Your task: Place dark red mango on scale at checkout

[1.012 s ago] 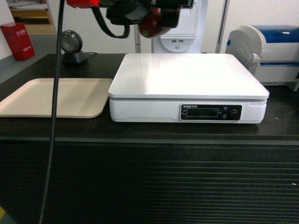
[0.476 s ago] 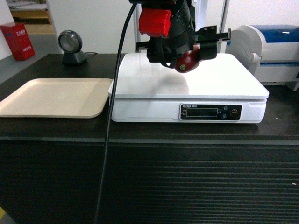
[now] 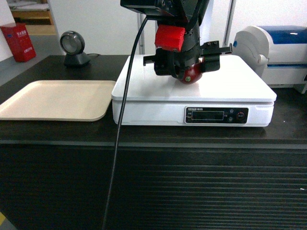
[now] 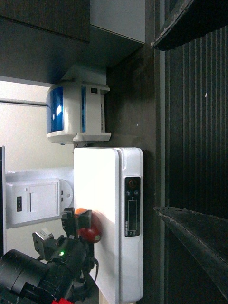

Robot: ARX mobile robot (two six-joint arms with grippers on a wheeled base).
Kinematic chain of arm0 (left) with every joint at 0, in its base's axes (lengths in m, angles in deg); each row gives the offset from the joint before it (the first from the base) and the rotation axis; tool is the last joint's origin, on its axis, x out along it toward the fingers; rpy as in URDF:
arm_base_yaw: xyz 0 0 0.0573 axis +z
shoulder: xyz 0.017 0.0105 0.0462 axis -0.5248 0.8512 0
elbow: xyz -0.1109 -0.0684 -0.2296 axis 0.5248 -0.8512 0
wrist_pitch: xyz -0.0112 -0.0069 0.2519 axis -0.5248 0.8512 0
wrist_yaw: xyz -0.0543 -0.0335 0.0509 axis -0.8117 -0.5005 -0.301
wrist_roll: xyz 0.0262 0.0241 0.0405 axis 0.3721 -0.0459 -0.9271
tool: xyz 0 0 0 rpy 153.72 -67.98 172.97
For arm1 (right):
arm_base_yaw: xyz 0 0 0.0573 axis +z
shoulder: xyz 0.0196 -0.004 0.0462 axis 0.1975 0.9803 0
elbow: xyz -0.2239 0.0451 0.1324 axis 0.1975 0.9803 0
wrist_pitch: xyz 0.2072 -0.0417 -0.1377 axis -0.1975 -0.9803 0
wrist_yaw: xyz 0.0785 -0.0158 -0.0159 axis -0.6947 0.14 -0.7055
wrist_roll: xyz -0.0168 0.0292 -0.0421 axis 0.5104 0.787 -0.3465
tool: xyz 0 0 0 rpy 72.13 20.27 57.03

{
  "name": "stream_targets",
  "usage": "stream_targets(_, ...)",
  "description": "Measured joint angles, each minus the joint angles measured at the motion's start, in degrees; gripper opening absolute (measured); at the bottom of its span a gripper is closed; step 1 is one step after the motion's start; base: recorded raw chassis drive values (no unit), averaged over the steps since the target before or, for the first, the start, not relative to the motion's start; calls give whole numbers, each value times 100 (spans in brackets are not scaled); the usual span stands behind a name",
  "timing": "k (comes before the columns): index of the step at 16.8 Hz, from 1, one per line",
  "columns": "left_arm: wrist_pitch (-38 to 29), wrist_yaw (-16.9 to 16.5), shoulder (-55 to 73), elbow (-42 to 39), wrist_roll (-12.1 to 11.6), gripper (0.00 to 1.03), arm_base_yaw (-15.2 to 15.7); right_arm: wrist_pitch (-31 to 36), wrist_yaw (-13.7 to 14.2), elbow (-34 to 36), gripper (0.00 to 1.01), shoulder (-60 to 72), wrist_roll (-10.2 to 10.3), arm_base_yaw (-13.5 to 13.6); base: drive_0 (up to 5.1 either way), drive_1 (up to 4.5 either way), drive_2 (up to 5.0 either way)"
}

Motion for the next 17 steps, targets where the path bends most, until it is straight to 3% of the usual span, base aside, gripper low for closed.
stream_targets(2, 2, 9, 79, 103, -4, 68, -2, 2, 2, 0, 98, 0, 0, 0, 0, 0, 0)
stream_targets(5, -184, -13, 79, 103, -48, 100, -7, 0, 2, 0, 98, 0, 0, 0, 0, 0, 0)
stream_targets(8, -573, -11, -15, -107, -249, 98, -7, 0, 2, 0, 98, 0, 0, 0, 0, 0, 0)
stream_targets(12, -2205, -42, -1034, -1349, -1327, 98, 28, 0, 2, 0, 98, 0, 0, 0, 0, 0, 0)
stream_targets(14, -3185, -540, -1733, -2122, -1910, 98, 125, 0, 2, 0, 98, 0, 0, 0, 0, 0, 0)
stream_targets(15, -3606, -1088, -2127, -2612, -2120, 98, 225, 0, 2, 0, 98, 0, 0, 0, 0, 0, 0)
stream_targets(17, -3963, -2098, -2732, -3536, -2251, 98, 605, 0, 2, 0, 98, 0, 0, 0, 0, 0, 0)
